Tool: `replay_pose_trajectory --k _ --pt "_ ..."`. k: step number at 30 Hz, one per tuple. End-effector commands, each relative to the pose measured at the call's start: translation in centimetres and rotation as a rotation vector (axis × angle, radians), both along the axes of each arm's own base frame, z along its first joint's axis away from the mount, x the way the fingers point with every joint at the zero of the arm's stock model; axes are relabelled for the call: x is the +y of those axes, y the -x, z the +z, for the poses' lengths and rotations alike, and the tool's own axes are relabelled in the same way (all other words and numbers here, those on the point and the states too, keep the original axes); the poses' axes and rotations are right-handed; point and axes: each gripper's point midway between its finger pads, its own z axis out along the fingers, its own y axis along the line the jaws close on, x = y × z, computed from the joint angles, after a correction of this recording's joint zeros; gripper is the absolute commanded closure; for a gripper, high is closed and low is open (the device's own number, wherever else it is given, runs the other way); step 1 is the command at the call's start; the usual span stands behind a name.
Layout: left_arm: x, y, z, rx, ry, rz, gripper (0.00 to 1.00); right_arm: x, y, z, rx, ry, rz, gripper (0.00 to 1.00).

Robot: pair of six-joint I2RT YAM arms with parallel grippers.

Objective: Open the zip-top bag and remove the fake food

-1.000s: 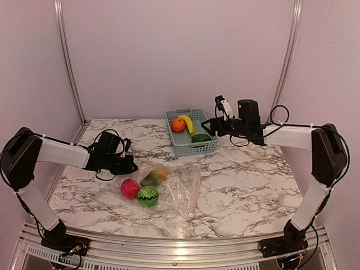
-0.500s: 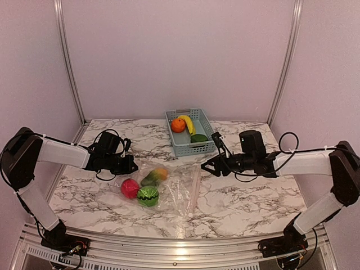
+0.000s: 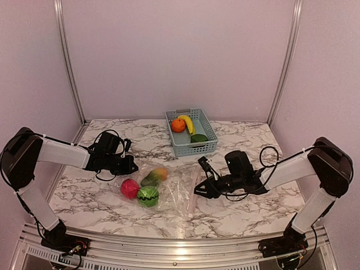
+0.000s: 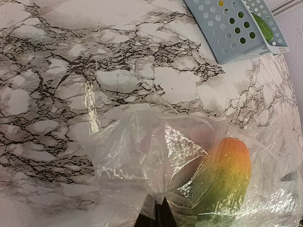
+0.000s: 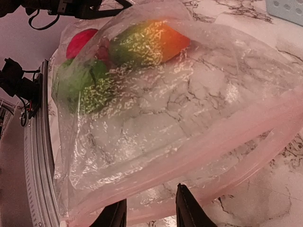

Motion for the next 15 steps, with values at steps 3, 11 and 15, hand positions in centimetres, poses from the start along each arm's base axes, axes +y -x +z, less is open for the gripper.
replay_pose_trajectory --k 3,11,15 --pt "0.1 0.2 -0.5 0.009 0.007 0.001 1.0 1.9 -0.3 -1.2 0.001 -0.035 0.013 0.69" --pt "0.1 0.5 -0.9 0.016 0.004 -0.007 1.0 3.1 -0.8 -1.1 -0.011 -0.101 0.014 0.71" --pt "-0.2 0.5 -1.0 0.019 0.019 -0.015 1.0 5.0 -1.5 -0.9 -0.017 -0.157 0.042 0.71"
